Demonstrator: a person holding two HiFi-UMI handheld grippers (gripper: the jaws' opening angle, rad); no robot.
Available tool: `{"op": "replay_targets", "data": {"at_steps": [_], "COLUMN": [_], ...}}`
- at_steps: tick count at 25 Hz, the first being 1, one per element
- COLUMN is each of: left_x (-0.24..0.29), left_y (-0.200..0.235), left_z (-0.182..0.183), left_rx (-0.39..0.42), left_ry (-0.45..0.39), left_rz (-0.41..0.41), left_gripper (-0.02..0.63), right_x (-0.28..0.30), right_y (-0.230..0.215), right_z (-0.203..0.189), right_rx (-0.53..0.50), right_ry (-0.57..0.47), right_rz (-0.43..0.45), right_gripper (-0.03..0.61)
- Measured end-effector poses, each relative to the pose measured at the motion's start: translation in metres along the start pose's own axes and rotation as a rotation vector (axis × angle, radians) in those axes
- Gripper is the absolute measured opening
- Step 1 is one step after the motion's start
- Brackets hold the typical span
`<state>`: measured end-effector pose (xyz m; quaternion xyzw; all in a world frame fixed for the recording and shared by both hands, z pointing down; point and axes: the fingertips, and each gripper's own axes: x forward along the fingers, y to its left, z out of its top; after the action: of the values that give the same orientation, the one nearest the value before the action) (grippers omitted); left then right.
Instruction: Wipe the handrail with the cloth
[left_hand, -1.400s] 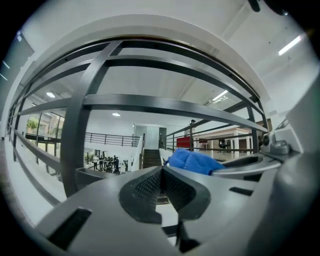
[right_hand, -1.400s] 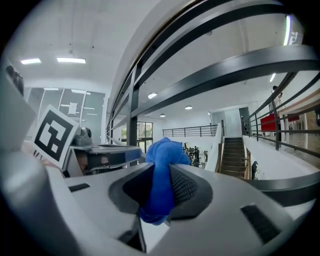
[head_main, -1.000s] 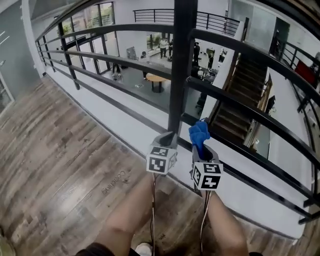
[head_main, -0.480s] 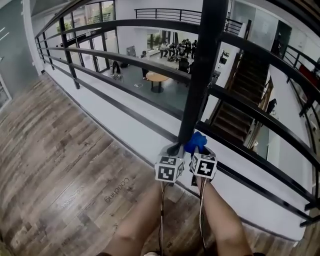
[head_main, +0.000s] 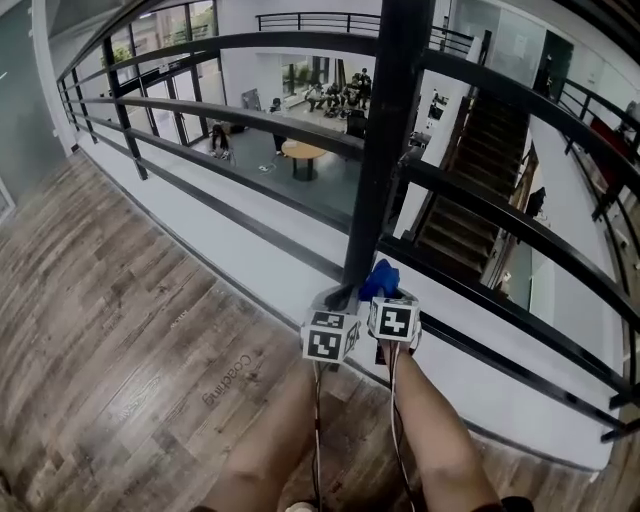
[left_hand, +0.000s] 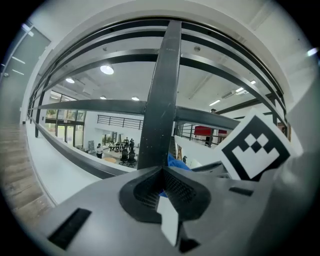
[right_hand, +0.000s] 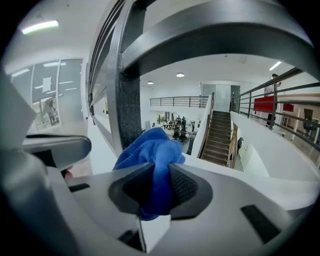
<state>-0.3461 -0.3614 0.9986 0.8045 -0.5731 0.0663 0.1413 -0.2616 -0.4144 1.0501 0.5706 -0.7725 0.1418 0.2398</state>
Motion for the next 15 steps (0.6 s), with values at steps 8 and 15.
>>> {"op": "replay_targets", "data": {"at_steps": [8,15], "left_x": [0.011,0.02], "left_y": [-0.04,-0.089], "left_z": [-0.016,-0.016], "left_rx": [-0.051,0.031], "left_ry": [0.047,0.075], "left_rz": [-0.053,-0.088], "left_gripper": [0.005,0.005], "right_x": [-0.026,-0.058], "right_y": [-0.039,-0.103], "right_z": [-0.016,-0.043], "right_rx": [0.046,0.066], "right_ry": [-0.012,0.019], "right_rz": [-0.017,-0.081], "right_gripper": [0.092,0.092]}}
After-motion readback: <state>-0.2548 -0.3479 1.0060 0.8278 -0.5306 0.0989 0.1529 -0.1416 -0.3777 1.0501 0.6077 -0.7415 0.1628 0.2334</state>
